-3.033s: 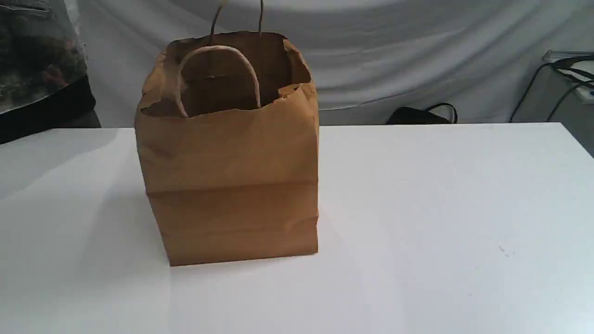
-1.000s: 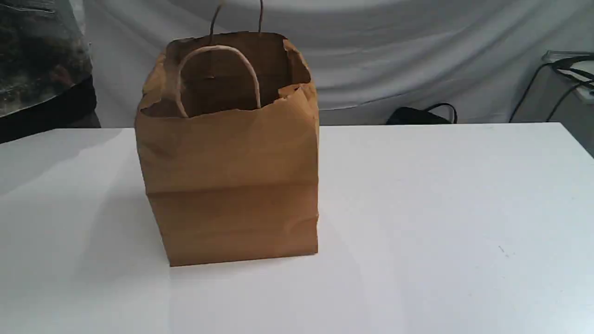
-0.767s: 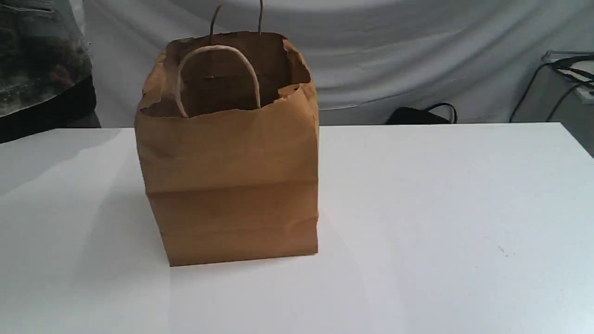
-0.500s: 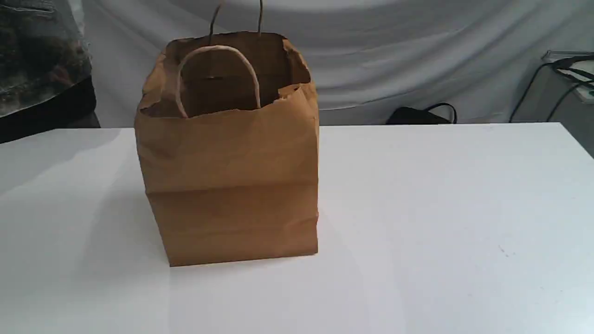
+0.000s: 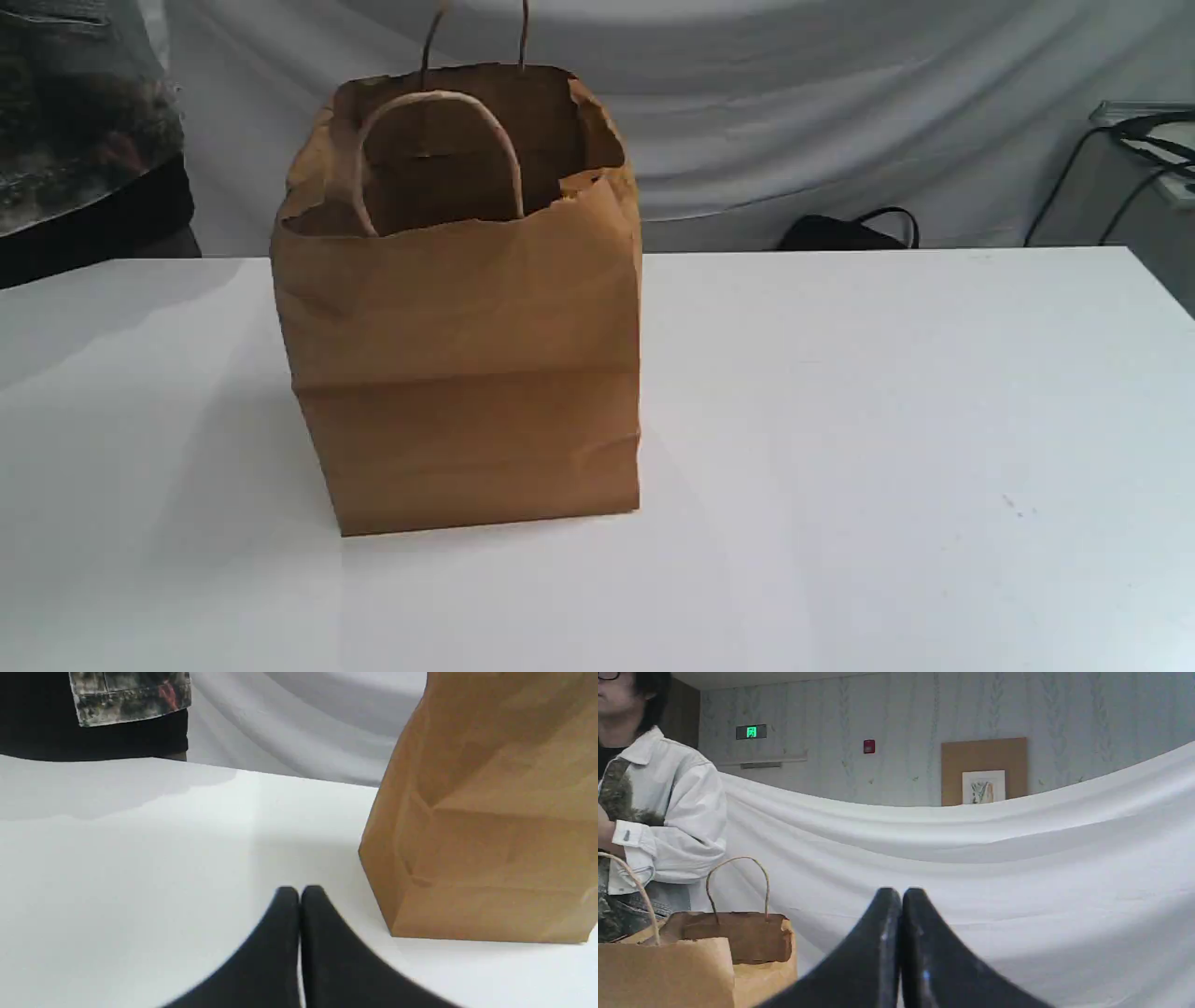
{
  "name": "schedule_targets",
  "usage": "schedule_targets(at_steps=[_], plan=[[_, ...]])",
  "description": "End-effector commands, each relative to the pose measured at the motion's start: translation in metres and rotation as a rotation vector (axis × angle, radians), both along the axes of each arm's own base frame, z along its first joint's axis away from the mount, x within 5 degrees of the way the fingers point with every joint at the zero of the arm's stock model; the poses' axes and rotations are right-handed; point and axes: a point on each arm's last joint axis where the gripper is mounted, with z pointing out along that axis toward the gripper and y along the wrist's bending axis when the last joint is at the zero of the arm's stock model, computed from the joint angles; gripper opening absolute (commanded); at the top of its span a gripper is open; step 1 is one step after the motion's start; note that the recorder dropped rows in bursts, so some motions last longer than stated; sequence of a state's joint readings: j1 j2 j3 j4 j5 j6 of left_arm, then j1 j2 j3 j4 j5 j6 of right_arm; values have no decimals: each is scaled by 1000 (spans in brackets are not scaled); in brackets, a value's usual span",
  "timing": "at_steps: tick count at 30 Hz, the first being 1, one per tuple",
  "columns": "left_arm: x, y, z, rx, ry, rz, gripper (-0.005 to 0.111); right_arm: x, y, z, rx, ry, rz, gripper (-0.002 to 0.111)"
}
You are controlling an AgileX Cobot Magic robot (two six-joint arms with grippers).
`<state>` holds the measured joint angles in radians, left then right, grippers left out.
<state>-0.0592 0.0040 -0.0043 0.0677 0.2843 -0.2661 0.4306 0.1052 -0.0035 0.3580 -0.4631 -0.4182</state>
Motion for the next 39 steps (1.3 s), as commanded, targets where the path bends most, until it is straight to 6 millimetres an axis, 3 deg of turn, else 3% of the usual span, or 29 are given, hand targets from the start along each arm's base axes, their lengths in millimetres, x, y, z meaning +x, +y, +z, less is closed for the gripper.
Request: schedule_targets(at_steps=[1, 7, 39], plan=[[0, 0, -1, -31, 2, 4, 0, -1, 0, -1, 4, 2, 3, 0], [0, 2, 0, 119, -15, -5, 0, -1, 0, -1, 4, 2, 3, 0], [0, 4, -1, 117, -2, 42, 0, -1, 0, -1, 4, 2, 3, 0]])
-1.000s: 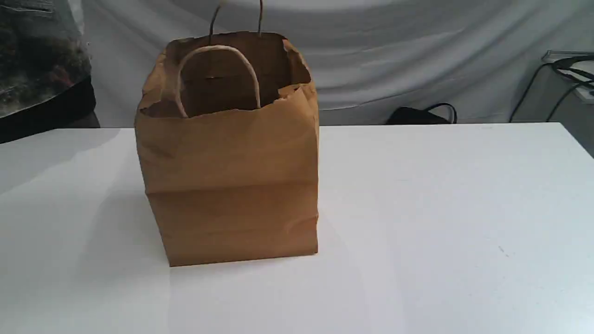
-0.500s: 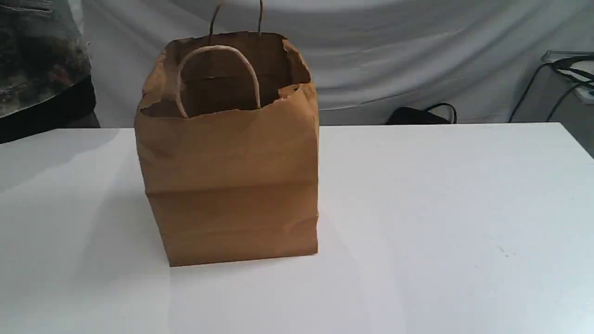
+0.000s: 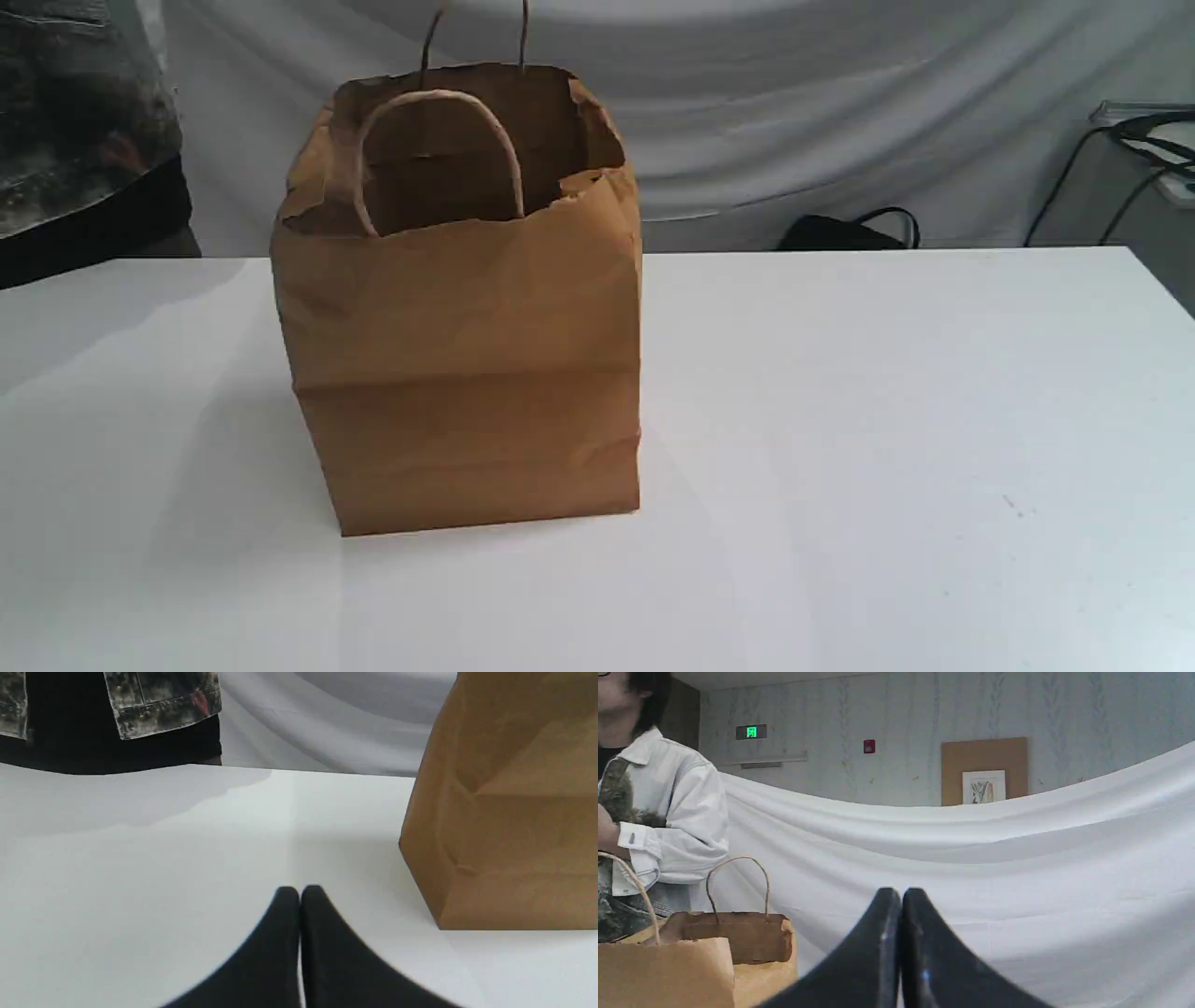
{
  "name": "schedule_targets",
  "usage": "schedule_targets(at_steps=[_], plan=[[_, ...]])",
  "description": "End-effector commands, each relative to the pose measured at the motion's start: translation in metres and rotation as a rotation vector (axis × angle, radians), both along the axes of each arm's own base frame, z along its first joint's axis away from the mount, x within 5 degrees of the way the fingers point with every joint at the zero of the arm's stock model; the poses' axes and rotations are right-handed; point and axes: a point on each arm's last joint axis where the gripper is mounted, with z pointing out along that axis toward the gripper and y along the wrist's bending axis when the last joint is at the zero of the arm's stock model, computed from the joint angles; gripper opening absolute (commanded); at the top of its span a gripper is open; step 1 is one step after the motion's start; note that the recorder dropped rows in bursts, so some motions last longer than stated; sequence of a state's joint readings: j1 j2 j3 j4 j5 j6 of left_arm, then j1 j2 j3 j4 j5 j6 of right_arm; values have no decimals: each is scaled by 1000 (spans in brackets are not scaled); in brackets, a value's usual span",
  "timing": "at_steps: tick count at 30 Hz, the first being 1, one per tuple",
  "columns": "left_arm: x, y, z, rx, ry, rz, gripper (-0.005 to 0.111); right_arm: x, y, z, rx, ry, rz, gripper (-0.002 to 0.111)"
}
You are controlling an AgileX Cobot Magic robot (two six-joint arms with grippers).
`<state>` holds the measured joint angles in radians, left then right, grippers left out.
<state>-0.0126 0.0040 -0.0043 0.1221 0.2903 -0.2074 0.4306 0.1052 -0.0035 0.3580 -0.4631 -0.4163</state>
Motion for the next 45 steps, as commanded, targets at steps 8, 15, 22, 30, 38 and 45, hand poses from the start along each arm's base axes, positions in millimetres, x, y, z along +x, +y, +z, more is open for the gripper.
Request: schedule_targets(at_steps=[8, 15, 22, 30, 38, 45], plan=[[0, 0, -1, 5, -6, 1, 0, -1, -2, 2, 16, -29, -11, 0], [0, 0, -1, 5, -6, 1, 0, 0, 2, -4, 55, 56, 46, 0], [0, 0, -1, 5, -6, 1, 0, 3, 9, -19, 55, 235, 127, 0], [0, 0, -1, 5, -6, 1, 0, 2, 16, -37, 21, 438, 197, 0], [0, 0, -1, 5, -6, 1, 0, 0, 19, -48, -19, 562, 233, 0], [0, 0, -1, 5, -6, 1, 0, -7, 20, -57, -99, 619, 256, 0]])
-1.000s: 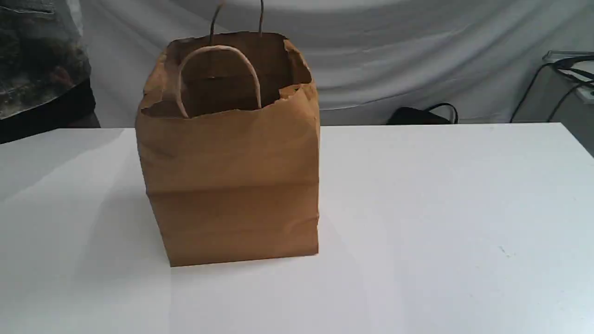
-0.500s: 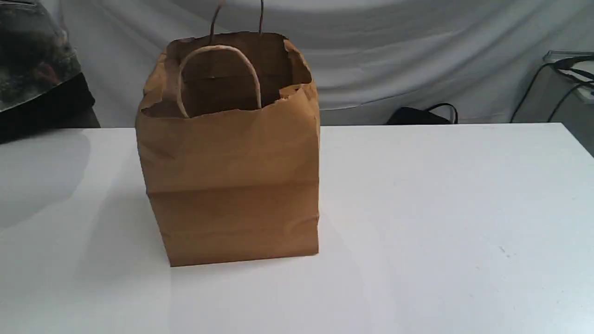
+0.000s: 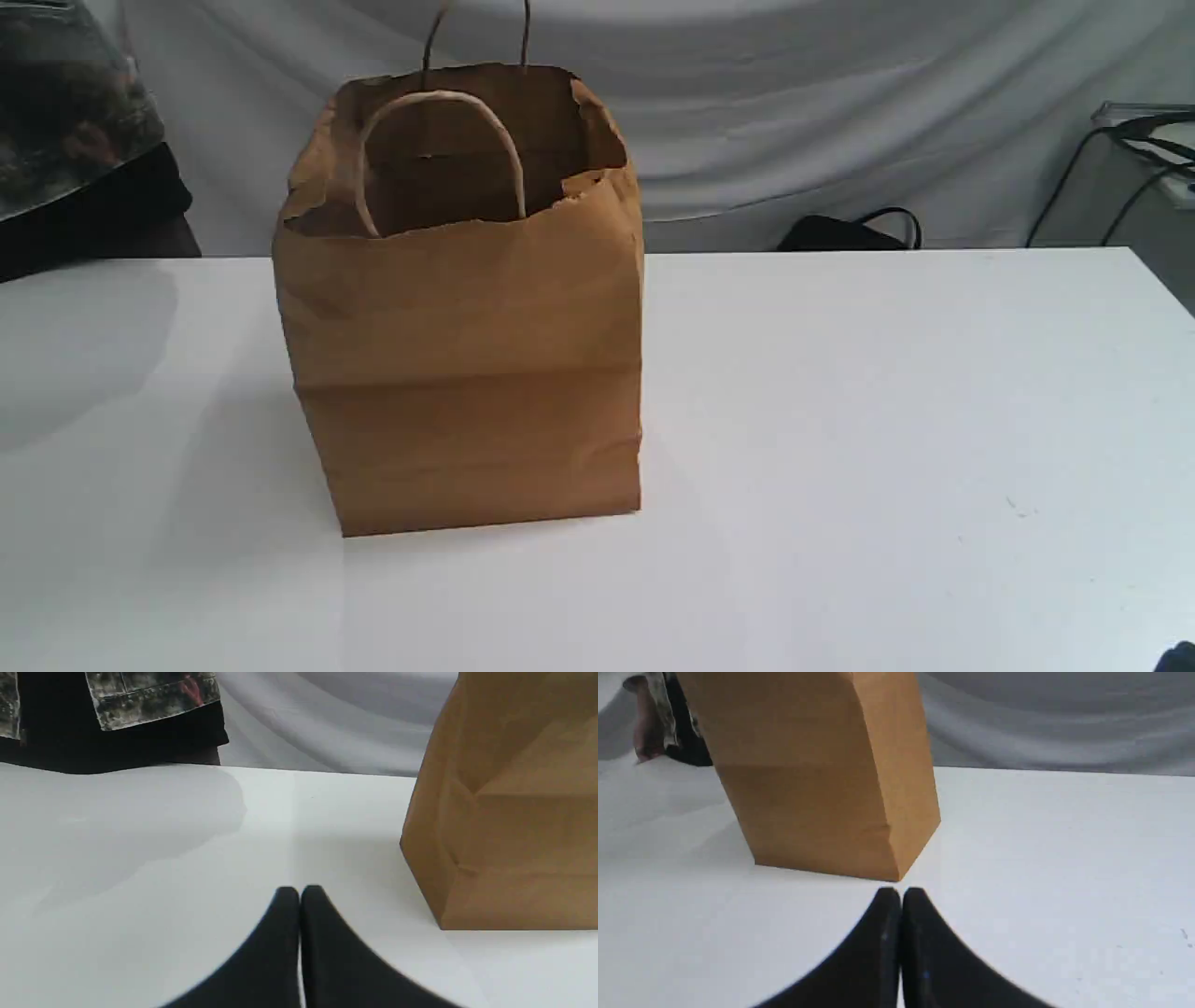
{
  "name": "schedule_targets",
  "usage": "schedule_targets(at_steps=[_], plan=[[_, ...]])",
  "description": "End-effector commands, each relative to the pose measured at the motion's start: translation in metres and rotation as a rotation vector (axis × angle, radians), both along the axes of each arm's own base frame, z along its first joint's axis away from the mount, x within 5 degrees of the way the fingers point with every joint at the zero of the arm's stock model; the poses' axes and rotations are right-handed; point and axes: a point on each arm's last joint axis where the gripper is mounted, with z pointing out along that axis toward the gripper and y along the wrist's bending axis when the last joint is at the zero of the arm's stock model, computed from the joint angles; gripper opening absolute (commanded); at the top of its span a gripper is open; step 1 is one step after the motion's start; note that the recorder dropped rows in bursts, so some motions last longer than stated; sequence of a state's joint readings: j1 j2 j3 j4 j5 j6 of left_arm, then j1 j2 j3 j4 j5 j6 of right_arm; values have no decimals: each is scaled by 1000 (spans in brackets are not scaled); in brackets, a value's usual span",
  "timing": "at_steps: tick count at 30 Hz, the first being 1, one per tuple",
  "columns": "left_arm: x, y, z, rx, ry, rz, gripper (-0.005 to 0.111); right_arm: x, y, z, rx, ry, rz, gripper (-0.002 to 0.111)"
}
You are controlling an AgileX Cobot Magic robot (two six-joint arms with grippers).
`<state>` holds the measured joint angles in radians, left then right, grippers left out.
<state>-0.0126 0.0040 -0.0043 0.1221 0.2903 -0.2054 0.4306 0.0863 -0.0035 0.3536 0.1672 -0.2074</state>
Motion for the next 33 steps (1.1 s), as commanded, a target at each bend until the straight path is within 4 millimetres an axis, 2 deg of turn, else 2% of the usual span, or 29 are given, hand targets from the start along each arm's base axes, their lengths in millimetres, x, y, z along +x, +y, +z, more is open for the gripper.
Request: schedule_targets(at_steps=[1, 5, 10, 17, 21, 27, 33], plan=[[0, 0, -1, 3, -6, 1, 0, -6, 0, -7, -63, 23, 31, 0], [0, 0, -1, 3, -6, 1, 0, -7, -3, -8, -130, -17, 22, 0], [0, 0, -1, 3, -6, 1, 0, -3, -9, -1, -132, -89, -90, 0], [0, 0, -1, 3, -6, 1, 0, 0, -17, -1, -152, -89, -245, 0], [0, 0, -1, 3, -6, 1, 0, 1, -23, 0, -227, -108, -329, 0], [0, 0, -1, 3, -6, 1, 0, 1, -26, -1, -339, -129, -354, 0], [0, 0, -1, 3, -6, 1, 0, 1, -27, -1, -272, -109, -369, 0]])
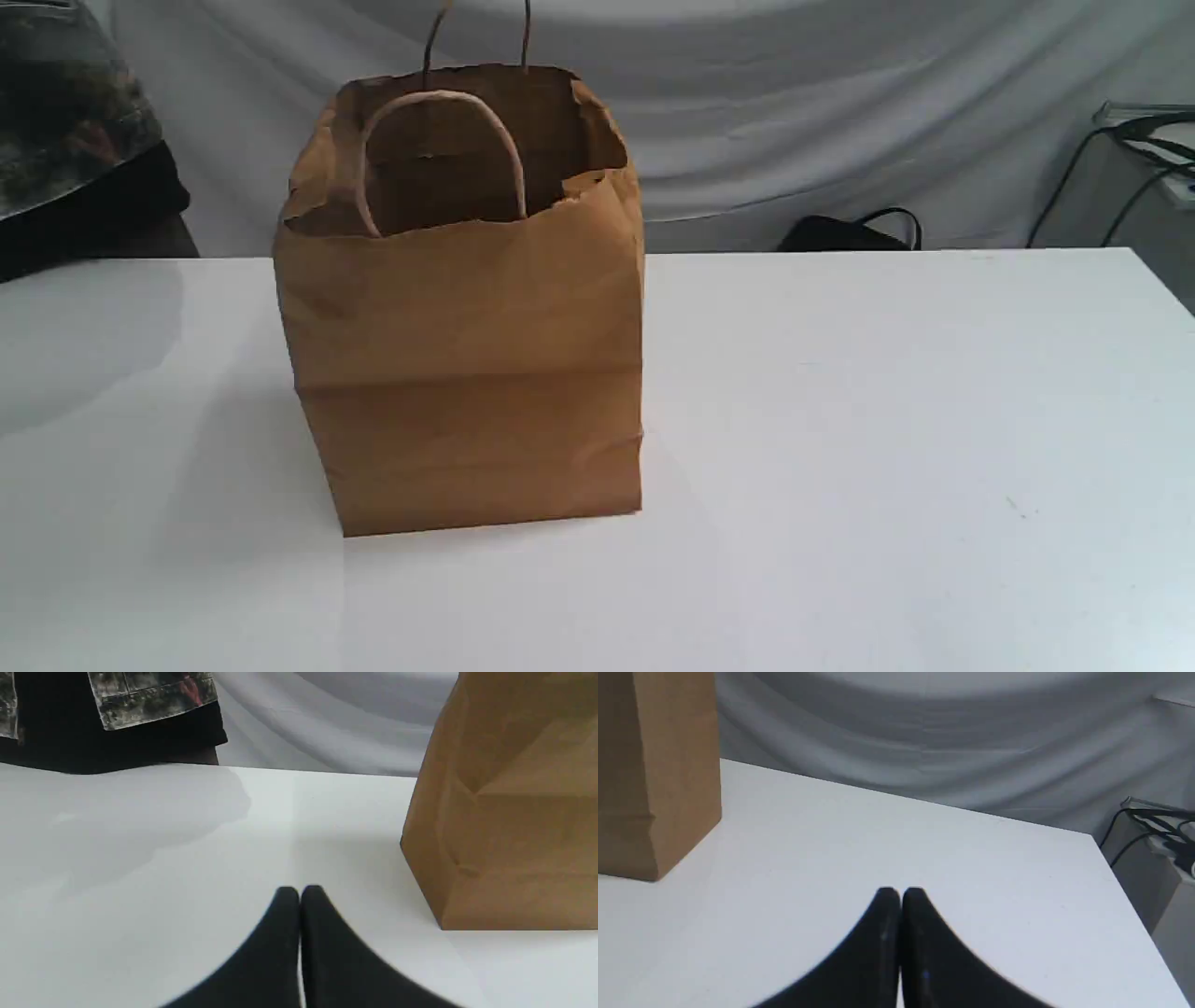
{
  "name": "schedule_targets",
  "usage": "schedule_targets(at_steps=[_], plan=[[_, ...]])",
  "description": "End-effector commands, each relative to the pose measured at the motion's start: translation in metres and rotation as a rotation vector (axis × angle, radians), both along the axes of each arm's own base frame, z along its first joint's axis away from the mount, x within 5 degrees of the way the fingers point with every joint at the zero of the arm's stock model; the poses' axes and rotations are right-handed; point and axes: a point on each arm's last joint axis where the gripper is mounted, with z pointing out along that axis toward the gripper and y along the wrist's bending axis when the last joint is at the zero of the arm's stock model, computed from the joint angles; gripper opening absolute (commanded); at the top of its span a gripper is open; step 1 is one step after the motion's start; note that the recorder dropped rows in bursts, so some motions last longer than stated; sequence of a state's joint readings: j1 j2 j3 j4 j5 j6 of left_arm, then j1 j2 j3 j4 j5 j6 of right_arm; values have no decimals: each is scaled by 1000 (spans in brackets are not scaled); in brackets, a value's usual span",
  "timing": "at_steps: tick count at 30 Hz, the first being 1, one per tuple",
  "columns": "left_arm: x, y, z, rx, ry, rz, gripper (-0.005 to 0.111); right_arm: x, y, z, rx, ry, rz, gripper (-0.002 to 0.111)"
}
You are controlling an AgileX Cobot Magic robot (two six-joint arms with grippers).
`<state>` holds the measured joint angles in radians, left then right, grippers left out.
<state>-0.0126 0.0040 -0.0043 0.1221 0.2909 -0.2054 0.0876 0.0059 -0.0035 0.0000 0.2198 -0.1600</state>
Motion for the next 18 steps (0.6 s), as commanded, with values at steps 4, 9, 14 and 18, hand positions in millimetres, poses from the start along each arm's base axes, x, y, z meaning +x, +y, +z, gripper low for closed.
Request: schedule_targets(at_steps=[4, 9, 14, 18], plan=[[0, 0, -1, 3, -6, 1, 0, 0, -1, 4, 7, -55, -14, 0], [0, 0, -1, 3, -6, 1, 0, 0, 0, 4, 63, -54, -12, 0], [0, 0, -1, 3, -6, 1, 0, 0, 0, 8, 91, -98, -10, 0], [0, 0, -1, 3, -6, 1, 0, 0, 0, 4, 55, -56, -12, 0]])
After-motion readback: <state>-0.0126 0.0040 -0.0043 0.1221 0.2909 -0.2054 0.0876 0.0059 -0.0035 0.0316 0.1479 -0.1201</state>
